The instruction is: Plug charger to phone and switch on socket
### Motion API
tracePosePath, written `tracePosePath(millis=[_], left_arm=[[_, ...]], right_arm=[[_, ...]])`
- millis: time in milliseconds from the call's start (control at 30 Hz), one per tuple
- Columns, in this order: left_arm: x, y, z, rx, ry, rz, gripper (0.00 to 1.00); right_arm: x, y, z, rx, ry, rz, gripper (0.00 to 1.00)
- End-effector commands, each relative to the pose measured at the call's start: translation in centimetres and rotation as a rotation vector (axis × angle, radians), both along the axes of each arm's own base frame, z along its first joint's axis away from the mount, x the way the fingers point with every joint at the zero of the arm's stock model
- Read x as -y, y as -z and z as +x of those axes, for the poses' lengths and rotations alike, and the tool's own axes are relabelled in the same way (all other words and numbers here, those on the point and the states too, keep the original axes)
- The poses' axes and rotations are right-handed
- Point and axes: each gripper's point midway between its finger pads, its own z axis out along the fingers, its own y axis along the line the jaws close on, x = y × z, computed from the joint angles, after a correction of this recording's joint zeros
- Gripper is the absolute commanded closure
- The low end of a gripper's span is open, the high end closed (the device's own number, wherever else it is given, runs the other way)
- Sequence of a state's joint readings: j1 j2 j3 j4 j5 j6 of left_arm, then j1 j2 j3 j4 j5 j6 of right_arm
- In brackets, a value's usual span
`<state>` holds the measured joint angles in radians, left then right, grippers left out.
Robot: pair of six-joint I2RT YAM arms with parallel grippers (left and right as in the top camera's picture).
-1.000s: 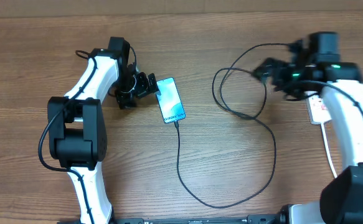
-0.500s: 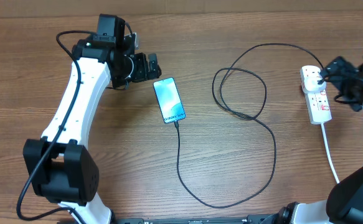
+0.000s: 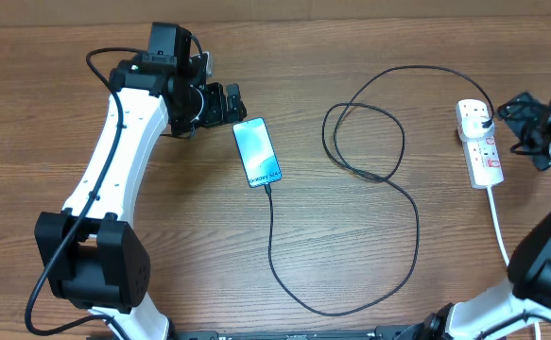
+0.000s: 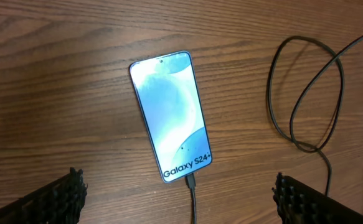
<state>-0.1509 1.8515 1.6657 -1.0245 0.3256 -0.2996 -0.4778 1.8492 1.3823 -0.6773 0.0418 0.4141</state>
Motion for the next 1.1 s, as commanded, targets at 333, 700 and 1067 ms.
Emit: tracePosePath(millis=[333,700,1067], left_arm=[[0.3,-0.4,0.3,0.008,-0.007,-0.02,0.0],[0.3,-0.4,0.3,0.008,-0.014,-0.023,0.0],[0.3,-0.5,0.4,0.01,-0.014,-0.023,0.0]], right_arm=[[2.3,2.6,-0.7,-0.03,0.055,0.035,0.78],[-0.3,3.6,1.0,0.014,-0.047,0.138,0.96],[-2.0,5.7,1.4,0.002,-0.085,0.225,0.96]])
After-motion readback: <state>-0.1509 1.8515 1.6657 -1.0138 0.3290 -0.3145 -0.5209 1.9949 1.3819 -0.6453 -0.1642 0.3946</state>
